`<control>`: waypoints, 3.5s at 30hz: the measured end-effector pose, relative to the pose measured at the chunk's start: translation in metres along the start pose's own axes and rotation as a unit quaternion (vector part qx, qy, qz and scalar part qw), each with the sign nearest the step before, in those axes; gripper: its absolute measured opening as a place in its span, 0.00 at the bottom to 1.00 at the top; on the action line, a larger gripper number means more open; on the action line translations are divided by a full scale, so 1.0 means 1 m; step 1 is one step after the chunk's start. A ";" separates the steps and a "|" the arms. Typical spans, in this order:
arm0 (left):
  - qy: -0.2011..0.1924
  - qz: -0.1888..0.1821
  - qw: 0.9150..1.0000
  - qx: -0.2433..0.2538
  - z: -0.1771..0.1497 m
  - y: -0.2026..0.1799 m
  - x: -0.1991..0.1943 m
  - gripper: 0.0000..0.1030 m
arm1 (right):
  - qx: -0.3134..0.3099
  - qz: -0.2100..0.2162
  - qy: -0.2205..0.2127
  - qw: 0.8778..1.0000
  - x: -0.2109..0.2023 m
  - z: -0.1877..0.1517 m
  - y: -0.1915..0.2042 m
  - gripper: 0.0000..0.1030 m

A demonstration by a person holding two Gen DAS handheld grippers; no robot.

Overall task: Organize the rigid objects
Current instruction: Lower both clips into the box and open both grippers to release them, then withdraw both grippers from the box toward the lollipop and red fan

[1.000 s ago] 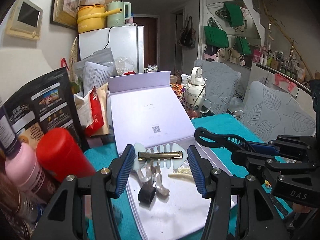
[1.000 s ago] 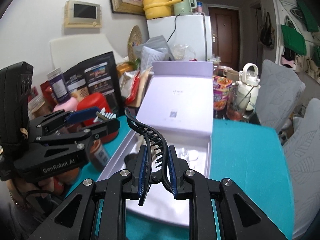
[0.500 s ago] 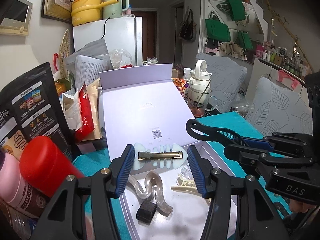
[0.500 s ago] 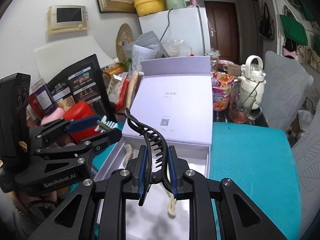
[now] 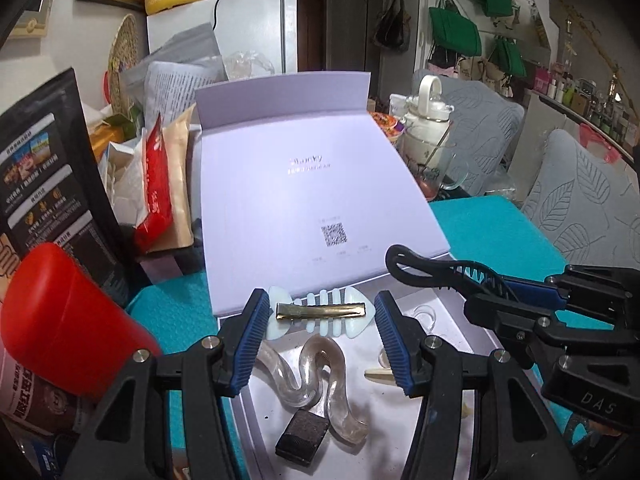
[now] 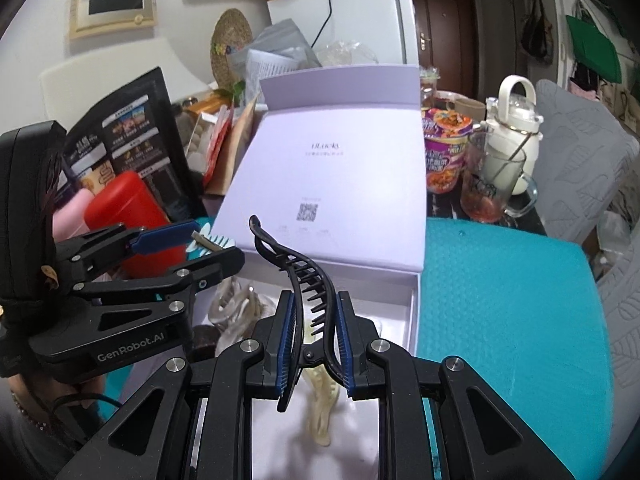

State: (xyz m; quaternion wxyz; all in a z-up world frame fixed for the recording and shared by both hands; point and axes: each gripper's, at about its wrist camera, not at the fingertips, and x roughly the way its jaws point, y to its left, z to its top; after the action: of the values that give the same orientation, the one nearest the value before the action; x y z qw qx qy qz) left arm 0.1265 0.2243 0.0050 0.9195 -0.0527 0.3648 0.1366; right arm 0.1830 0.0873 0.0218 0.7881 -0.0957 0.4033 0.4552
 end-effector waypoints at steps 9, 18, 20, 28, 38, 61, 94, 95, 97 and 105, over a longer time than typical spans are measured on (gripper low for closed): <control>0.044 0.007 0.999 -0.006 -0.009 0.000 0.031 0.53 | -0.005 -0.023 0.034 0.999 0.027 -0.009 -0.004 0.19; 0.078 0.012 0.997 -0.014 -0.015 0.000 0.045 0.53 | 0.014 -0.019 0.059 0.998 0.040 -0.012 -0.016 0.19; 0.078 0.018 0.997 -0.014 -0.016 0.000 0.045 0.53 | 0.015 -0.019 0.064 0.998 0.041 -0.013 -0.015 0.19; 0.093 0.040 0.995 -0.011 -0.013 -0.002 0.046 0.53 | 0.010 -0.033 0.067 0.997 0.038 -0.012 -0.011 0.20; 0.116 0.051 0.992 -0.023 -0.012 0.003 0.039 0.53 | 0.014 -0.029 0.064 0.997 0.031 -0.010 -0.010 0.25; 0.071 0.033 0.996 -0.032 -0.008 -0.010 -0.023 0.53 | 0.004 -0.036 0.022 0.999 -0.031 -0.014 0.004 0.25; -0.036 -0.009 0.998 0.040 -0.052 -0.090 -0.176 0.85 | 0.002 -0.121 -0.080 0.989 -0.211 -0.103 0.031 0.49; -0.033 -0.007 0.998 0.044 -0.054 -0.093 -0.175 0.85 | 0.003 -0.123 -0.079 0.989 -0.212 -0.107 0.031 0.50; -0.025 -0.009 0.998 0.051 -0.059 -0.099 -0.173 0.85 | 0.009 -0.131 -0.075 0.988 -0.215 -0.118 0.029 0.50; -0.003 -0.072 0.994 0.076 -0.081 -0.125 -0.169 0.85 | 0.039 -0.150 -0.068 0.986 -0.224 -0.151 0.017 0.56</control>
State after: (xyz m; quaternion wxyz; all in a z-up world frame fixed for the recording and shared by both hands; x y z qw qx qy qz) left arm -0.0080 0.0532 0.0618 0.9294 -0.0085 0.3666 0.0418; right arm 0.0281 -0.1241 0.0881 0.8763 -0.0931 0.3468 0.3211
